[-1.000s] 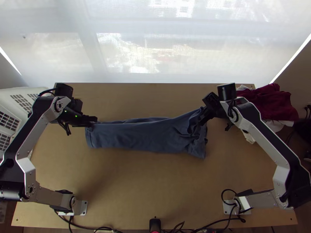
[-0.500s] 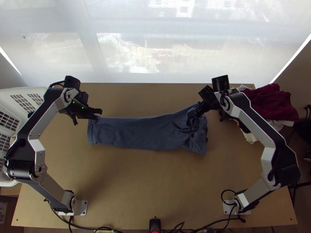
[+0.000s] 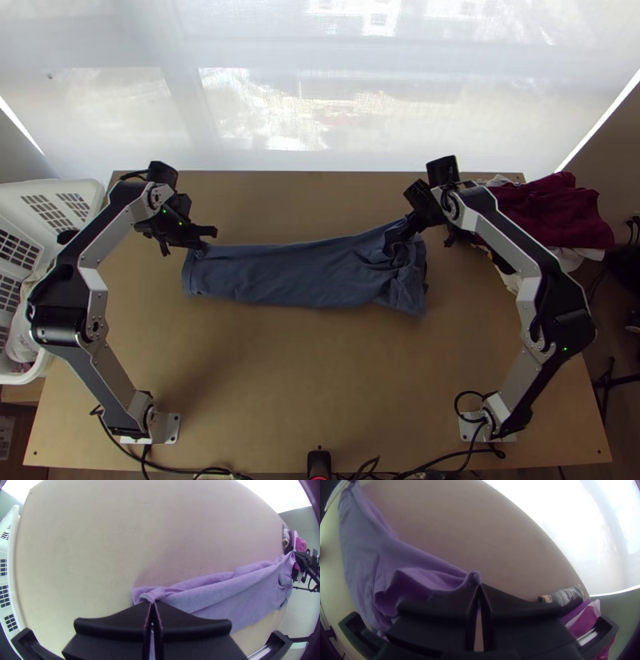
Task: Fold the t-shirt
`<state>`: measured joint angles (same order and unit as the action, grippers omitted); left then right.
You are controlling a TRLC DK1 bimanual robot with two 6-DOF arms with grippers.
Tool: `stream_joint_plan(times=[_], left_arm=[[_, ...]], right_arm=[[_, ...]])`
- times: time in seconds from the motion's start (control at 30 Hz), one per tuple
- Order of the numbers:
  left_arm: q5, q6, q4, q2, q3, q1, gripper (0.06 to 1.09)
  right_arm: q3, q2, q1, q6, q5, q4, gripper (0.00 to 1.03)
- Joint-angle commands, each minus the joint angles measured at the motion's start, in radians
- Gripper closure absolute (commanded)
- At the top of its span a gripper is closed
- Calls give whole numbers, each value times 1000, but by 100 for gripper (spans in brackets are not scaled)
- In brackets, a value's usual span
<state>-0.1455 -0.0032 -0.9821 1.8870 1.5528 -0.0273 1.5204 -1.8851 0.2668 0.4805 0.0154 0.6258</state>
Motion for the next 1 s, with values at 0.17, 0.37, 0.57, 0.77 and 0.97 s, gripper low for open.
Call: stream_joint_plan(times=[0.17, 0.37, 0.57, 0.77, 0.97], left_arm=[[-3, -11, 6, 6, -7, -29, 42], [-2, 2, -81, -108, -8, -31, 23], [-2, 45, -115, -218, -138, -22, 22], [6, 62, -95, -226, -227, -25, 22], [55, 60, -7, -203, -247, -28, 22]], right_arm=[[6, -25, 11, -57, 1, 18, 4], [9, 98, 45, -86, 4, 55, 4], [11, 201, 187, -145, 4, 120, 4], [-54, 224, 293, -178, 3, 123, 4], [-105, 215, 344, -178, 3, 123, 4]])
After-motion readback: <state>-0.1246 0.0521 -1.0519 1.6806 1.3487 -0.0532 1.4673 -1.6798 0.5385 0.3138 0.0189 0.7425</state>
